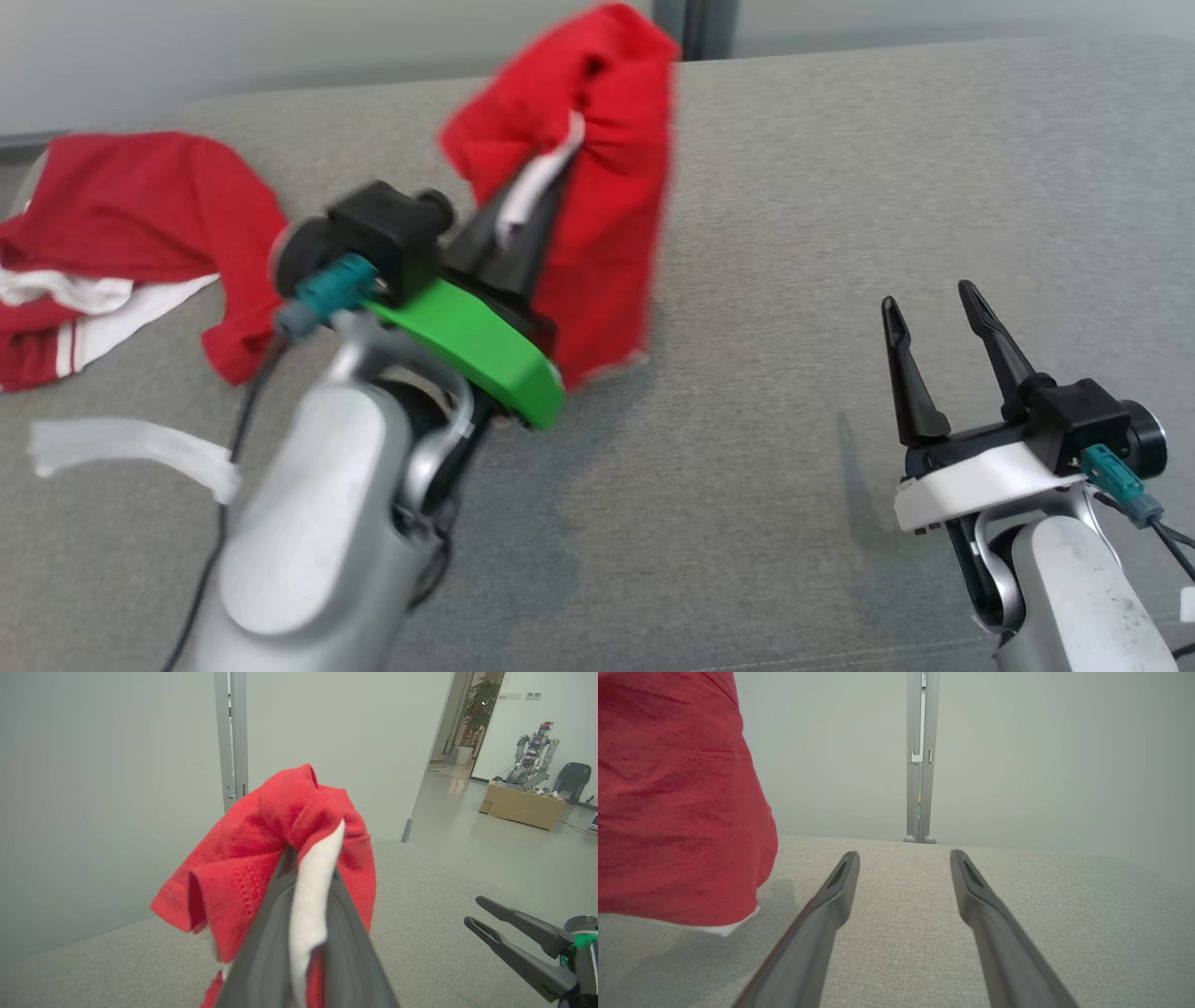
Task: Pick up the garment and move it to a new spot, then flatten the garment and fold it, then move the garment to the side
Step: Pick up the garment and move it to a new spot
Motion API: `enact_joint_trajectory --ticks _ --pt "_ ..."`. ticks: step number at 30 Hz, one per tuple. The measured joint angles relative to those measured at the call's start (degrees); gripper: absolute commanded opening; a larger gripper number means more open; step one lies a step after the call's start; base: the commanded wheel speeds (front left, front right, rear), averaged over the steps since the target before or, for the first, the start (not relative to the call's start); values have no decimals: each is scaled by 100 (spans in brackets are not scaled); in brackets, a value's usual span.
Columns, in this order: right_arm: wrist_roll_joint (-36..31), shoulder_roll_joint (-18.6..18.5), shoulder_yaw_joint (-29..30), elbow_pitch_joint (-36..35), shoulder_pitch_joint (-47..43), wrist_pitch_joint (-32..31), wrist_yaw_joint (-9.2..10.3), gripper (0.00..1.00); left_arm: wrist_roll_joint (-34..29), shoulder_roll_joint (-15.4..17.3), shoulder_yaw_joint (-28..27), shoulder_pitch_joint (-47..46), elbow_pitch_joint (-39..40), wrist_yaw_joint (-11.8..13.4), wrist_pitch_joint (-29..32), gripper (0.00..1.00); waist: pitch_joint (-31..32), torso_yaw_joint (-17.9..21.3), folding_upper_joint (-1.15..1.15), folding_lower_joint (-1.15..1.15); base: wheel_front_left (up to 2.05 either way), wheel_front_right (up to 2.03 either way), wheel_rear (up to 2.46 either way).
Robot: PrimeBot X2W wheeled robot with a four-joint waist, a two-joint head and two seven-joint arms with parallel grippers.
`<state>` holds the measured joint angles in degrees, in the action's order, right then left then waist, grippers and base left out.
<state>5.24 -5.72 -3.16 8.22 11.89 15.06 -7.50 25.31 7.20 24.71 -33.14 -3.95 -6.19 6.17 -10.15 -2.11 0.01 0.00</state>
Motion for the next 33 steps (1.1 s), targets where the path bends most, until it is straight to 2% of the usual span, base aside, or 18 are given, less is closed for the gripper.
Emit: enact_joint_trajectory --ticks 4,8,13,19,21,22,23,24,25,29,33 --pt "3 43 115 -75 -137 0 0 100 126 -233 498 367 389 45 189 0 135 333 0 0 0 0 0" --pt "3 96 138 -105 -237 0 0 100 281 -365 831 634 186 232 143 0 227 711 0 0 0 0 0" --pt "15 142 172 -85 -331 0 0 100 471 -410 901 829 -995 431 -110 0 287 1192 0 0 0 0 0" --pt "16 183 204 -93 -475 0 0 100 528 -296 519 731 -2515 608 -716 0 321 1692 0 0 0 0 0" --pt "19 183 247 -102 -503 0 0 100 498 -199 294 511 -3059 765 -1058 0 328 1851 0 0 0 0 0" --pt "19 186 264 -108 -517 0 0 100 493 -176 242 437 -3229 808 -1125 7 330 1881 0 0 0 0 0" --pt "19 187 274 -108 -539 0 0 100 479 -154 219 372 -3393 840 -1184 34 334 1891 0 0 0 0 0" --pt "16 189 279 -107 -559 0 1 100 475 -140 183 325 -3543 851 -1252 87 337 1884 0 0 0 0 0" --pt "13 192 283 -105 -563 0 0 100 475 -126 155 282 -3683 881 -1325 100 339 1866 0 0 0 0 0" --pt "10 214 288 -118 -563 0 0 100 612 -119 47 188 -4040 786 -1449 100 354 1739 0 0 0 0 0" --pt "3 222 359 -146 -595 0 0 100 709 -8 -32 383 -3908 669 -1608 100 410 1617 0 0 0 0 0"
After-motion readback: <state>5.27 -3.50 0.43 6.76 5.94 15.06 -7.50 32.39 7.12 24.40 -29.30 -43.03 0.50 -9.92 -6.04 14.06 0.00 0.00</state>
